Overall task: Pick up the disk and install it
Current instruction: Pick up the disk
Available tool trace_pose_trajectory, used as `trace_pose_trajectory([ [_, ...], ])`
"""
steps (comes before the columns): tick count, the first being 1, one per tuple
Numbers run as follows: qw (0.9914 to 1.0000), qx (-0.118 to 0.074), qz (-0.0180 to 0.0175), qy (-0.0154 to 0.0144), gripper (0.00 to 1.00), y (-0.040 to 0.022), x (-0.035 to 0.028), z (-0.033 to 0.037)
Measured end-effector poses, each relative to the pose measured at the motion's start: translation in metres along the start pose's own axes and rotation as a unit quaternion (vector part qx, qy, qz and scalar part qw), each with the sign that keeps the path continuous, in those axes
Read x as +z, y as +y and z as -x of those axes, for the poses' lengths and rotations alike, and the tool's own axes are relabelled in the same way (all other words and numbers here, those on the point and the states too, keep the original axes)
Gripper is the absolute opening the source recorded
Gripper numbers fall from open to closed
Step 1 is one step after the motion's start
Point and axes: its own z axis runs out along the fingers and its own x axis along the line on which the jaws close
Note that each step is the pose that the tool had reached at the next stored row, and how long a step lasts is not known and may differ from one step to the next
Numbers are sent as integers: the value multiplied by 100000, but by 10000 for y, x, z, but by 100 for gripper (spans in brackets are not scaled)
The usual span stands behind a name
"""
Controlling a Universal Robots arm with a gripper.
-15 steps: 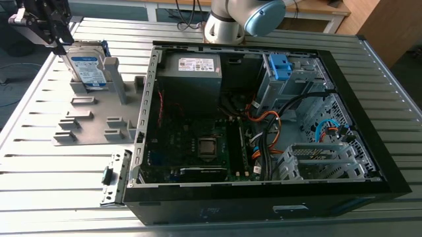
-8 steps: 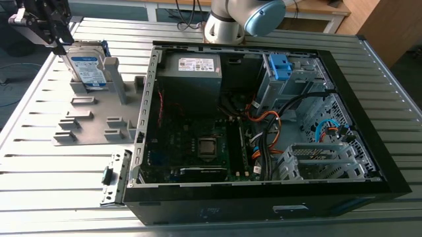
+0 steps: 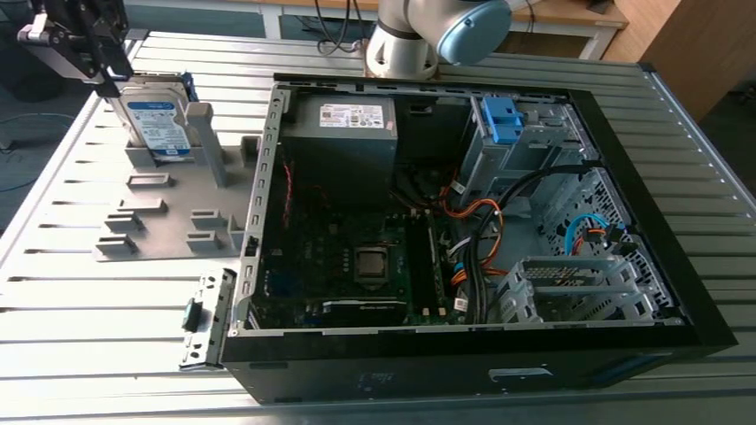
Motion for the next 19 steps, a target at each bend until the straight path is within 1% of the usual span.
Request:
trace_pose_trajectory([
  [11, 100000, 20, -5, -2, 47, 7, 9, 95],
  [19, 100000, 17, -3, 0, 47, 9, 12, 123],
])
